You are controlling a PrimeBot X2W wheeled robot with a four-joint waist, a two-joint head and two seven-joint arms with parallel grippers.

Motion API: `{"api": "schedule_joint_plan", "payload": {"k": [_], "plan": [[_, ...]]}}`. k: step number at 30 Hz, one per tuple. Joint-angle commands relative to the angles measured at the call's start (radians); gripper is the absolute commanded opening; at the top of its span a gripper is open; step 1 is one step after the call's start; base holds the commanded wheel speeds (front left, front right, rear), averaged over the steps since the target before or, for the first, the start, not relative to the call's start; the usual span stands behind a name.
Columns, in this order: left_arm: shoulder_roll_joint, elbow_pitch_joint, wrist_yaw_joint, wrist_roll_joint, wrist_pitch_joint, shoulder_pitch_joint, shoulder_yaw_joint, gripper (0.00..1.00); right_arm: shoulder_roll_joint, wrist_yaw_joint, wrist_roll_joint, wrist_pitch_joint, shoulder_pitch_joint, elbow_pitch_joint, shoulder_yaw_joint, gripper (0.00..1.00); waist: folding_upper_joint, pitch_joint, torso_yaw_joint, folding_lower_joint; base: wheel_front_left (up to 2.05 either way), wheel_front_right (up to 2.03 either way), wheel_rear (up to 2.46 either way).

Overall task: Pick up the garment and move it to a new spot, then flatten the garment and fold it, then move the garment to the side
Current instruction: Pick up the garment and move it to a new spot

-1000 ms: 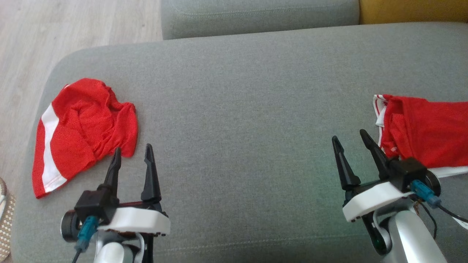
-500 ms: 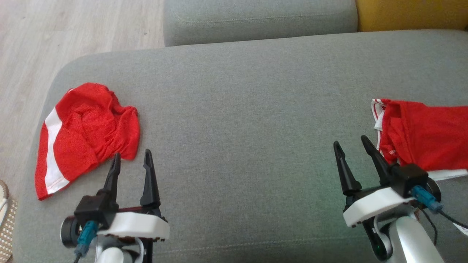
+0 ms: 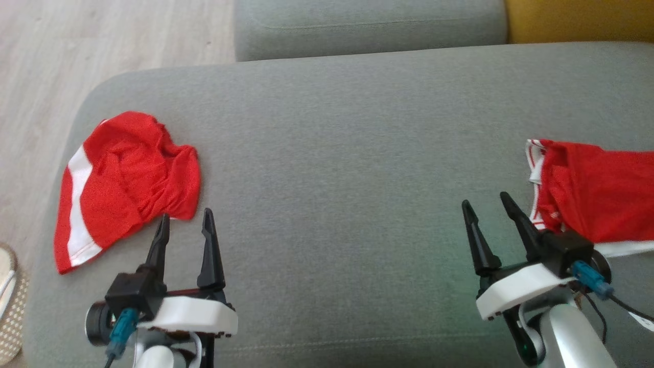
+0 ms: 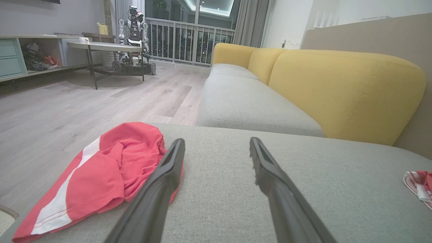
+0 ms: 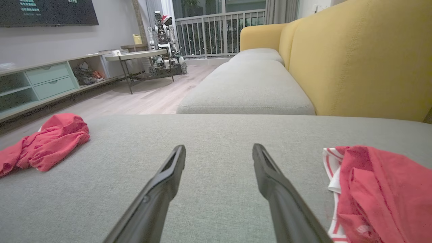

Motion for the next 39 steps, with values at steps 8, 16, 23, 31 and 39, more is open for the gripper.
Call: {"api": "schedule_joint_plan", "payload": {"k": [8,16,23,31,39], "plan": [[-0.001,-0.049,0.002,0.008,-0.005,-0.053,0.026,1.00,0.006,0.000,0.018,-0.008,-0.013,-0.056,0.079,1.00,-0.0001,0.003,0.147,0.0001,0.00,0.00,0.00],[-0.001,-0.069,0.002,0.011,-0.005,-0.040,0.041,1.00,0.006,0.000,0.022,0.002,-0.007,-0.072,0.111,1.00,-0.0001,0.008,0.329,0.0001,0.00,0.00,0.00],[-0.001,-0.083,0.007,0.010,-0.005,-0.016,0.053,1.00,0.006,0.000,0.028,0.012,0.002,-0.080,0.132,1.00,-0.0001,0.012,0.448,0.0001,0.00,0.00,0.00],[-0.001,-0.119,0.033,0.007,-0.005,0.000,0.080,1.00,0.006,0.000,0.023,0.027,-0.040,-0.064,0.168,1.00,-0.0001,0.033,0.463,0.0001,0.00,0.00,0.00],[-0.001,-0.114,0.025,0.012,-0.005,-0.003,0.085,1.00,0.006,0.000,0.027,0.020,-0.030,-0.057,0.150,1.00,-0.0001,0.026,0.455,0.0001,0.00,0.00,0.00]]}}
